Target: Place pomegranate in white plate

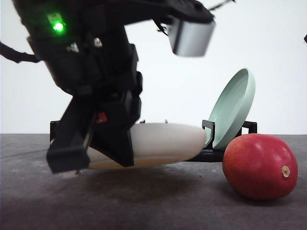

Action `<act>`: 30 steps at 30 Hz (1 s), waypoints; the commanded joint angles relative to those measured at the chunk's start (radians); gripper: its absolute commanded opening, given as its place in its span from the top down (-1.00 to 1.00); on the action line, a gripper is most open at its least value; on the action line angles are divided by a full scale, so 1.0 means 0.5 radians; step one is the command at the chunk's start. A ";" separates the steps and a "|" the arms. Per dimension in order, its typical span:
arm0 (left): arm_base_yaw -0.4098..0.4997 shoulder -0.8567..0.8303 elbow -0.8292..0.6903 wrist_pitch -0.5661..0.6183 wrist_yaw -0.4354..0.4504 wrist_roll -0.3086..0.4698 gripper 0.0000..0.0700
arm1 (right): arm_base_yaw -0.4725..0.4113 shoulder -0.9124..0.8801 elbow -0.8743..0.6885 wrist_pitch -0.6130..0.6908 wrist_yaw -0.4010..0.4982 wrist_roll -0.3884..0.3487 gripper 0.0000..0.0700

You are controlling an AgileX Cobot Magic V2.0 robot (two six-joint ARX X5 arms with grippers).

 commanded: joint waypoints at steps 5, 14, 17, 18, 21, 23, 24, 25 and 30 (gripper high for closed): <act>-0.031 0.050 0.044 -0.012 -0.011 0.090 0.73 | 0.008 0.003 0.032 0.018 -0.001 -0.018 -0.10; -0.026 0.050 0.107 -0.126 0.097 -0.099 0.06 | 0.008 0.003 0.032 0.018 -0.001 -0.018 -0.10; 0.015 0.038 0.216 -0.247 0.322 -0.261 -0.15 | 0.008 0.003 0.032 0.018 -0.001 -0.018 -0.10; 0.036 0.034 0.256 -0.282 0.394 -0.302 -0.20 | 0.008 0.003 0.032 0.018 -0.001 -0.018 -0.10; 0.124 0.021 0.382 -0.403 0.617 -0.446 -0.25 | 0.008 0.003 0.032 0.018 -0.001 -0.018 -0.10; 0.211 0.001 0.453 -0.487 0.782 -0.552 -0.25 | 0.008 0.003 0.032 0.018 -0.001 -0.018 -0.10; 0.261 -0.017 0.470 -0.502 0.863 -0.606 -0.25 | 0.008 0.003 0.032 0.018 -0.001 -0.018 -0.10; 0.313 -0.038 0.478 -0.505 0.942 -0.660 -0.25 | 0.008 0.003 0.032 0.018 -0.001 -0.018 -0.10; 0.653 -0.170 0.477 -0.495 1.173 -0.872 -0.25 | 0.008 0.003 0.032 0.018 -0.002 -0.018 -0.10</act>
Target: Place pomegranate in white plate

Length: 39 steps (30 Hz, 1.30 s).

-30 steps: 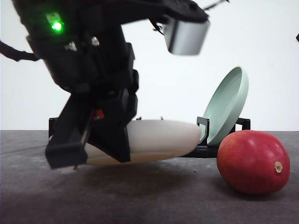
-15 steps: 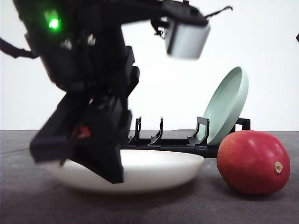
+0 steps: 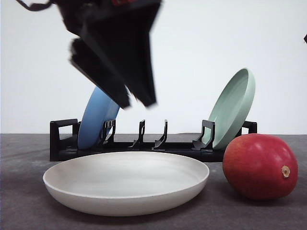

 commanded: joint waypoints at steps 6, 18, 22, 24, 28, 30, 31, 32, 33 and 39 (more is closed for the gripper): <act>0.430 -0.113 0.036 0.006 0.045 -0.241 -0.24 | 0.008 0.003 0.032 0.018 -0.002 -0.018 -0.10; 1.111 -0.530 -0.171 0.203 0.166 -0.262 -0.24 | 0.008 0.004 0.032 0.017 -0.002 -0.018 -0.10; 1.283 -0.757 -0.335 0.349 0.170 -0.264 -0.24 | 0.008 0.005 0.032 0.017 -0.002 -0.017 -0.10; 1.363 -0.869 -0.423 0.427 0.221 -0.293 -0.24 | 0.008 0.005 0.032 0.017 -0.003 -0.016 -0.10; 1.502 -1.051 -0.577 0.546 0.350 -0.333 -0.24 | 0.008 0.005 0.032 0.016 -0.011 -0.013 -0.12; 1.553 -1.127 -0.647 0.573 0.367 -0.333 -0.24 | 0.008 0.005 0.032 0.016 -0.038 0.005 -0.18; 1.577 -1.166 -0.685 0.587 0.371 -0.333 -0.24 | 0.008 0.005 0.032 0.016 -0.057 0.022 -0.21; 1.597 -1.205 -0.719 0.591 0.375 -0.333 -0.24 | 0.008 0.005 0.032 0.016 -0.059 0.046 -0.23; 1.613 -1.238 -0.748 0.591 0.388 -0.332 -0.24 | 0.008 0.005 0.032 0.015 -0.060 0.070 -0.23; 1.639 -1.377 -0.818 0.540 0.459 -0.362 -0.24 | 0.039 0.053 0.048 -0.024 -0.108 0.284 -0.40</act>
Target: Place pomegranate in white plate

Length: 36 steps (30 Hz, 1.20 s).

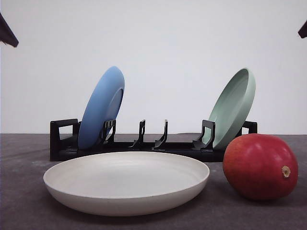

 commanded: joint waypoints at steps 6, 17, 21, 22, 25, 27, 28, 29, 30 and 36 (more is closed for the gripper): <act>0.000 -0.037 0.012 0.015 0.005 -0.078 -0.24 | 0.157 0.330 0.156 -0.204 0.113 0.257 -0.44; 0.000 -0.036 0.012 -0.001 0.005 -0.071 -0.24 | 0.470 0.968 0.300 -0.188 0.414 0.285 -0.80; 0.000 -0.036 0.012 -0.006 0.005 -0.066 -0.24 | 0.561 1.147 0.331 -0.111 0.490 0.285 -0.81; 0.000 -0.036 0.012 -0.008 0.005 -0.066 -0.24 | 0.575 1.186 0.334 -0.083 0.490 0.285 -0.81; 0.000 -0.035 0.012 -0.028 0.005 -0.059 -0.24 | 0.616 1.310 0.336 0.005 0.494 0.288 -0.81; 0.000 -0.034 0.012 -0.046 0.005 -0.048 -0.24 | 0.637 1.387 0.336 0.041 0.519 0.293 -0.81; 0.000 -0.034 0.012 -0.053 0.005 -0.043 -0.24 | 0.646 1.427 0.336 0.056 0.531 0.293 -0.81; 0.000 -0.034 0.012 -0.058 0.005 -0.042 -0.24 | 0.650 1.469 0.336 0.069 0.536 0.292 -0.81; 0.000 -0.034 0.012 -0.060 0.005 -0.042 -0.24 | 0.653 1.502 0.336 0.080 0.535 0.291 -0.81; 0.000 -0.034 0.012 -0.060 0.005 -0.042 -0.24 | 0.684 1.684 0.336 0.182 0.520 0.283 -0.80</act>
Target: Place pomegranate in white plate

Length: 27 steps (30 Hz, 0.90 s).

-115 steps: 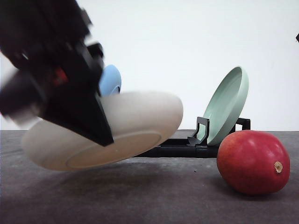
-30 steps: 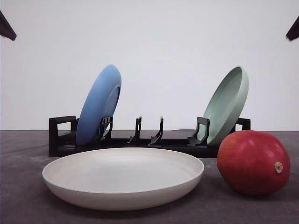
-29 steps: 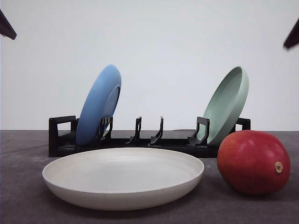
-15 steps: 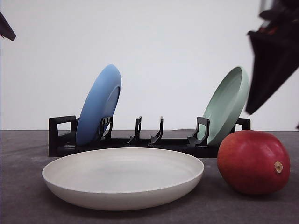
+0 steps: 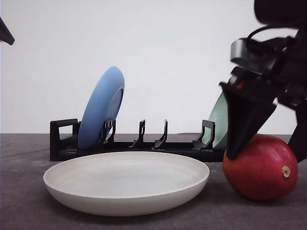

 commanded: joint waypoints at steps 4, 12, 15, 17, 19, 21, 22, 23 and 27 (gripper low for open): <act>0.000 0.009 0.012 0.012 0.005 0.023 -0.24 | 0.039 0.104 0.031 0.024 -0.009 0.017 -0.60; 0.000 0.009 0.012 0.012 0.005 0.046 -0.24 | 0.044 0.104 0.254 -0.280 -0.050 -0.096 -0.47; 0.000 0.009 0.012 0.012 0.005 0.045 -0.24 | 0.051 0.113 0.433 -0.463 -0.053 -0.191 -0.47; 0.000 0.009 0.012 0.012 0.005 0.045 -0.24 | 0.076 0.145 0.546 -0.551 -0.055 -0.256 -0.47; 0.000 0.009 0.012 0.012 0.005 0.045 -0.24 | 0.112 0.193 0.648 -0.605 -0.059 -0.303 -0.47; 0.000 0.009 0.012 0.012 0.005 0.045 -0.24 | 0.164 0.266 0.738 -0.621 -0.069 -0.321 -0.47; 0.000 0.009 0.012 0.012 0.005 0.045 -0.24 | 0.195 0.307 0.773 -0.616 -0.085 -0.322 -0.47; 0.000 0.009 0.012 0.012 0.005 0.045 -0.24 | 0.227 0.352 0.808 -0.607 -0.097 -0.322 -0.47; 0.000 0.008 0.012 0.012 0.005 0.045 -0.24 | 0.361 0.532 0.923 -0.529 -0.107 -0.320 -0.47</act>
